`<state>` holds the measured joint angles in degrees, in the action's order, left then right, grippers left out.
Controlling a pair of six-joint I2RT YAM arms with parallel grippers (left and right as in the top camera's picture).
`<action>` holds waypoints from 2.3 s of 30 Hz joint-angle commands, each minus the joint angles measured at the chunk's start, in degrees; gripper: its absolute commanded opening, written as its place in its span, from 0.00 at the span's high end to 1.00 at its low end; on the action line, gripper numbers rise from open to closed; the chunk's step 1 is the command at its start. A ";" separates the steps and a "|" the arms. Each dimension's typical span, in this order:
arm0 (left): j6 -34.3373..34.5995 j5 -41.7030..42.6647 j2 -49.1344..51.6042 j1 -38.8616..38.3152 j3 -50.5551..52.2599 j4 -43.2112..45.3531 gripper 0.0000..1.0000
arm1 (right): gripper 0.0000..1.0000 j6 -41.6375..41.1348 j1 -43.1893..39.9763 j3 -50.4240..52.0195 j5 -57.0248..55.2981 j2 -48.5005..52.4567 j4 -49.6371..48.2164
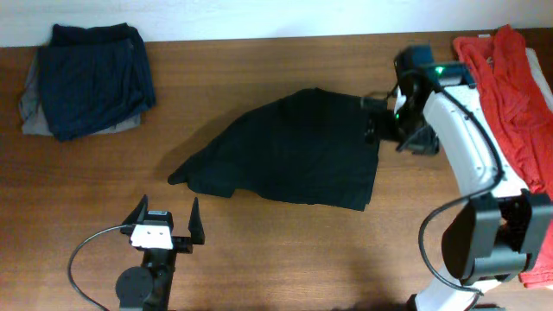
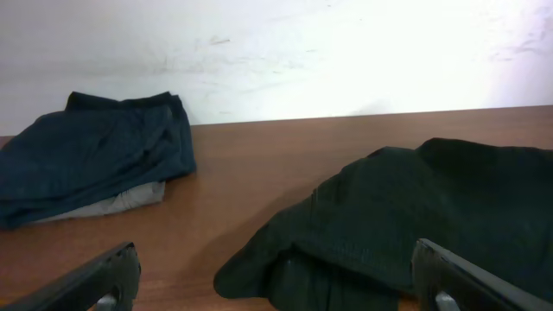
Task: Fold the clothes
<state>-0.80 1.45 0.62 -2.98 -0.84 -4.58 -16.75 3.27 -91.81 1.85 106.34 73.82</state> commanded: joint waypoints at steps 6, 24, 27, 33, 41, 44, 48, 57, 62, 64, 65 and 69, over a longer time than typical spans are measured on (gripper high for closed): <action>0.37 0.00 -0.26 0.02 0.31 -0.15 0.01 | 0.12 -2.40 0.48 22.88 10.08 0.26 -16.02; 0.37 0.00 -0.26 0.02 0.31 -0.15 0.01 | 0.96 -2.21 -0.37 25.57 3.28 0.09 -19.41; 0.37 0.02 -0.26 0.02 0.31 -0.15 0.01 | 0.96 -2.16 -1.79 14.38 -1.31 -0.52 -6.95; 0.37 0.02 -0.26 0.02 0.31 -0.15 0.01 | 0.96 -4.68 -1.79 -12.07 -14.08 -0.92 14.60; 0.37 0.00 -0.28 0.02 0.31 -0.15 0.01 | 0.02 -10.75 -1.84 -14.14 -25.44 -1.81 20.26; 0.37 0.00 -0.26 0.02 0.31 -0.15 0.01 | 0.02 -10.75 -1.86 -14.14 -25.44 -1.81 19.78; 0.37 0.00 -0.26 0.02 0.31 -0.15 0.01 | 0.02 -10.75 -1.86 -14.14 -25.57 -1.79 14.29; 0.37 0.02 -0.26 0.02 0.31 -0.15 0.01 | 0.02 -10.73 -21.16 -14.14 -28.00 -1.73 1.18; 0.39 3.65 -0.28 0.02 0.31 0.24 0.01 | 0.02 -10.75 -30.01 -14.14 -27.58 -1.73 0.48; 0.42 7.69 -0.26 0.02 0.31 0.90 0.01 | 0.02 -10.75 -32.02 -14.14 -27.58 -1.73 0.48; 0.42 11.65 -0.26 0.02 0.31 1.73 0.01 | 0.02 -10.75 -32.52 -14.14 -27.56 -1.73 0.48; 4.35 23.06 -0.26 0.02 -1.22 7.30 0.01 | 0.02 -10.75 -32.54 -14.14 -27.58 -1.73 0.48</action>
<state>-0.56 14.94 0.62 -2.98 -0.80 0.91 -26.94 -29.23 -105.73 -24.58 105.67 74.46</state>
